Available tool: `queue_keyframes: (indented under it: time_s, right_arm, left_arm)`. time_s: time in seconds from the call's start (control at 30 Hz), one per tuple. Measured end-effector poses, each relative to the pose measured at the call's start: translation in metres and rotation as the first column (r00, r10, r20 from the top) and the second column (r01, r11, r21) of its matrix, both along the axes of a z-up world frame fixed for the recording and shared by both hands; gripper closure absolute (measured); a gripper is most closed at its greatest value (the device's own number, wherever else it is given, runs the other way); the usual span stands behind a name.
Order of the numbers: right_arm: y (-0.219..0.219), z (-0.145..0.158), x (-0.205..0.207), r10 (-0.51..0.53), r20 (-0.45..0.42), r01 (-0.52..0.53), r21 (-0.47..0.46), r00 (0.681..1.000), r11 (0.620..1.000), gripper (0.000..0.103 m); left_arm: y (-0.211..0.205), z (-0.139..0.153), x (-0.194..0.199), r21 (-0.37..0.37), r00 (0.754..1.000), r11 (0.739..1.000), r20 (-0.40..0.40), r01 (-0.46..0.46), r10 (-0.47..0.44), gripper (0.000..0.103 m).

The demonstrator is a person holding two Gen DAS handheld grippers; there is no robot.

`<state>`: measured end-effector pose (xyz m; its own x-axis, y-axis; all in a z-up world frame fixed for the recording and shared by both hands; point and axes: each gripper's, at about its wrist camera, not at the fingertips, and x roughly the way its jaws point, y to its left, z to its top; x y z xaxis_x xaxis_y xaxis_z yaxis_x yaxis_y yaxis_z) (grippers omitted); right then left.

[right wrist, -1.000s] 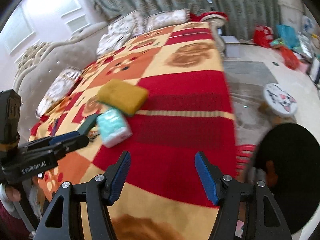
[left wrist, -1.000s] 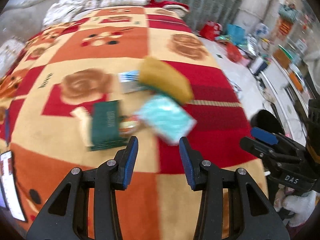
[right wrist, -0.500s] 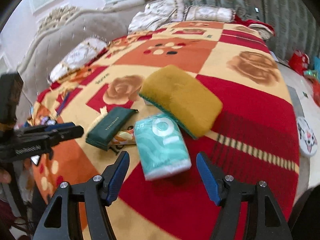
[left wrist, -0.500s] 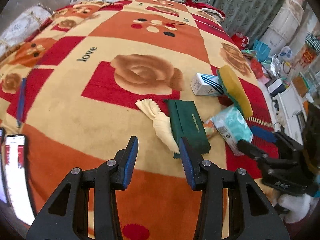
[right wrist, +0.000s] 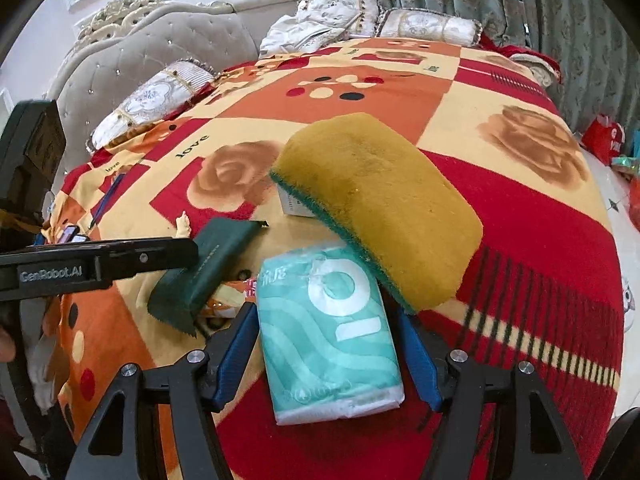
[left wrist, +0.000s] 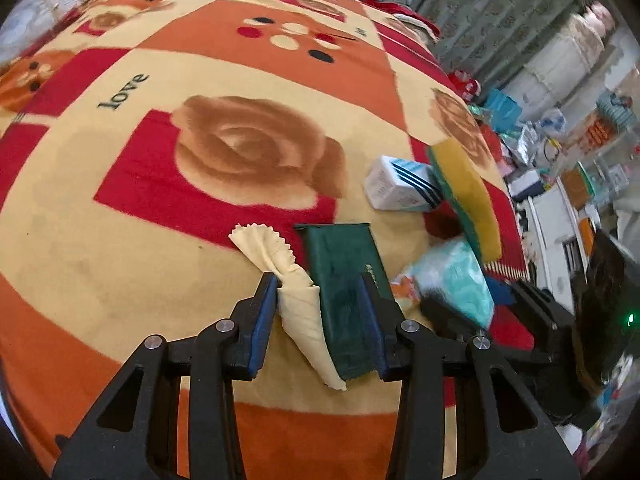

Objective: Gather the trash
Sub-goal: 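Grasp the beige crumpled cloth with the left gripper while the right grasps the teal tissue pack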

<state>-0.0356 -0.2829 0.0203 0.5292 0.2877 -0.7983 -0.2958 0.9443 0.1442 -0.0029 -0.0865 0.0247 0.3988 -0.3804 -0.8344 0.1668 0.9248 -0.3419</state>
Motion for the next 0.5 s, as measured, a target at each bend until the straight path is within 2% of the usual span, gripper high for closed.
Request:
queue_keyframes:
  time_s: [0.07, 0.3, 0.5]
  right_arm:
    - [-0.002, 0.002, -0.004, 0.007, -0.005, -0.007, 0.018, 1.000, 1.000, 0.052]
    - [-0.014, 0.005, -0.019, -0.010, -0.024, 0.011, 0.037, 1.000, 0.999, 0.054]
    - [-0.005, 0.001, -0.020, 0.006, -0.027, -0.005, 0.011, 1.000, 1.000, 0.053]
  left_arm:
    - [0.002, 0.002, -0.004, 0.018, 1.000, 1.000, 0.011, 0.011, -0.011, 0.065]
    - [0.038, -0.002, -0.005, -0.009, 0.996, 0.996, -0.016, -0.083, 0.083, 0.065]
    - [0.024, -0.008, -0.005, 0.024, 0.999, 0.999, -0.015, -0.043, 0.043, 0.065]
